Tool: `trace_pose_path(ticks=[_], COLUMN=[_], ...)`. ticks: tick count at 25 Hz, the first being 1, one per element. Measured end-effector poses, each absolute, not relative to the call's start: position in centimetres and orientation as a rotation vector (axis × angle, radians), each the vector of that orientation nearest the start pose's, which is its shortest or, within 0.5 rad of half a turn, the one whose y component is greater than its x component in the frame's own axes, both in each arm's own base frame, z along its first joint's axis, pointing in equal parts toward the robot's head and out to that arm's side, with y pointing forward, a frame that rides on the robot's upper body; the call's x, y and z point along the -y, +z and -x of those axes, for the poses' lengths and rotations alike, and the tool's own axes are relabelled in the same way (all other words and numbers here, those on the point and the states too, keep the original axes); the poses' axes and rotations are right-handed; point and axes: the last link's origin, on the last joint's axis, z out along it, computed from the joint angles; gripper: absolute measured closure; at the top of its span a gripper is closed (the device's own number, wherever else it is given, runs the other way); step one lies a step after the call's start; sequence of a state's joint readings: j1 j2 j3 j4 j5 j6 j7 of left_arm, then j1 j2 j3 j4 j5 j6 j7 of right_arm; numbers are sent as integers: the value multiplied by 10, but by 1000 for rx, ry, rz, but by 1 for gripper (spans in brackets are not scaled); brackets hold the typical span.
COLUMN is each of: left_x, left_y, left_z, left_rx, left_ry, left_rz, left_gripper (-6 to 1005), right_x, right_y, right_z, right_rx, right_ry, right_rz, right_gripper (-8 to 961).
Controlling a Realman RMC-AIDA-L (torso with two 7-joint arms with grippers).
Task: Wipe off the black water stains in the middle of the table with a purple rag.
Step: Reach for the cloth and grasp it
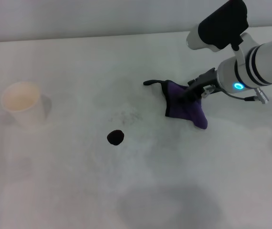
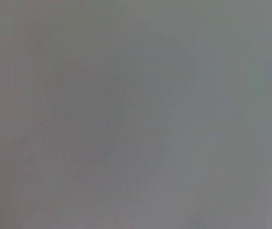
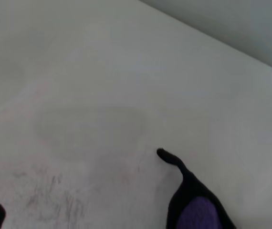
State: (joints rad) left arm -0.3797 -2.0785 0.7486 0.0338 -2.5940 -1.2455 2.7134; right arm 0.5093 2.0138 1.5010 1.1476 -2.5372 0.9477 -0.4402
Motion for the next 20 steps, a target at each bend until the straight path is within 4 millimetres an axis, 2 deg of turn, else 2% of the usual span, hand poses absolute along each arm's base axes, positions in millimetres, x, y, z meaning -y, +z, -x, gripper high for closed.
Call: trace_pose_path(ticks=[10,16,20], left_x=[-300,-300,-300], left_y=[31,31,31], left_z=[381,381,381], left_rx=[729,729,728], left_ry=[-774,-774,-775], left_rz=[1346,1346,1346], left_gripper=[109,109,109], right_x=[-383,-382,-384], right_y=[-40,-42,-44], right_z=[-232,-232,-234], right_rx=[-904,-897,-898], right_ry=[-303,-312,-335], right_rz=[2353,2356,2359], right_gripper=[383,385,525])
